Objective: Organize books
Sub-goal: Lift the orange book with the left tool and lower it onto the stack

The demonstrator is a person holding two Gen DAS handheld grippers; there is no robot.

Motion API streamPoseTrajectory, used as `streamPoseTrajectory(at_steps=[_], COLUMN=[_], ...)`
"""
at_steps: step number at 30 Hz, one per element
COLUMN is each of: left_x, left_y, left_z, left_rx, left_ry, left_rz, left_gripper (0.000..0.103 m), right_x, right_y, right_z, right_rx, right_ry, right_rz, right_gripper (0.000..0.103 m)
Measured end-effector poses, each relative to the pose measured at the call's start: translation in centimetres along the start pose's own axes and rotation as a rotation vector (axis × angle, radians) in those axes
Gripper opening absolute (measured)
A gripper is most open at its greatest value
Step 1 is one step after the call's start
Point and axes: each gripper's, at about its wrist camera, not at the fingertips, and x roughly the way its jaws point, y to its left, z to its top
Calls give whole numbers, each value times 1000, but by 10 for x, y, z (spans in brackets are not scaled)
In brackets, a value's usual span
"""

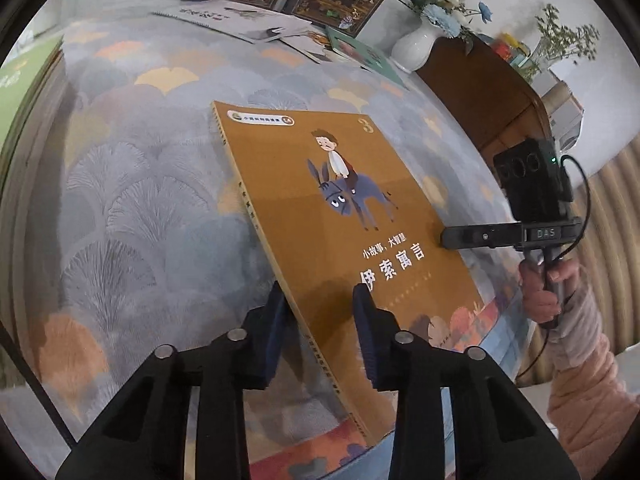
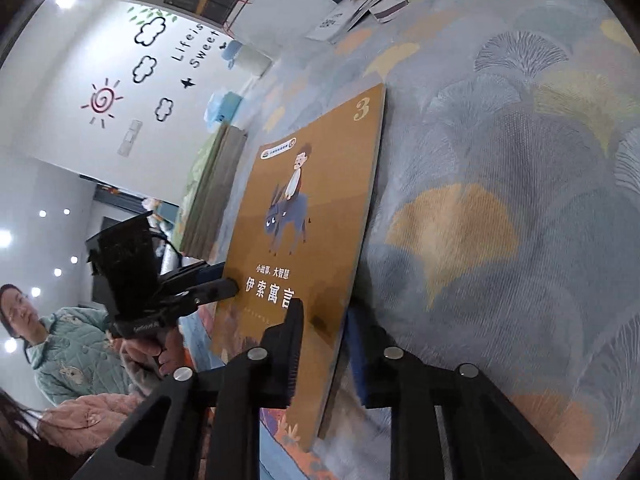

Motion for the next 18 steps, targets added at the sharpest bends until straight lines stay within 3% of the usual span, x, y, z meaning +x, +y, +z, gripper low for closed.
streamPoseTrajectory(at_steps=[4,10,18], left_x=[-2,-1,-15], left_y=[8,-9,-11], left_z=[0,5,8], left_rx=[-20,28,64], left_ry=[22,36,19], left_rz=[-31,48,114], left_gripper=[26,26,26], right_x=[1,-2,2], right_y=[4,26,52], right_z=[-1,-2,-3], right_rx=[5,-57,-128], right_ry=[-8,-16,-1], right_rz=[-41,-165,-183], right_gripper=[12,14,14])
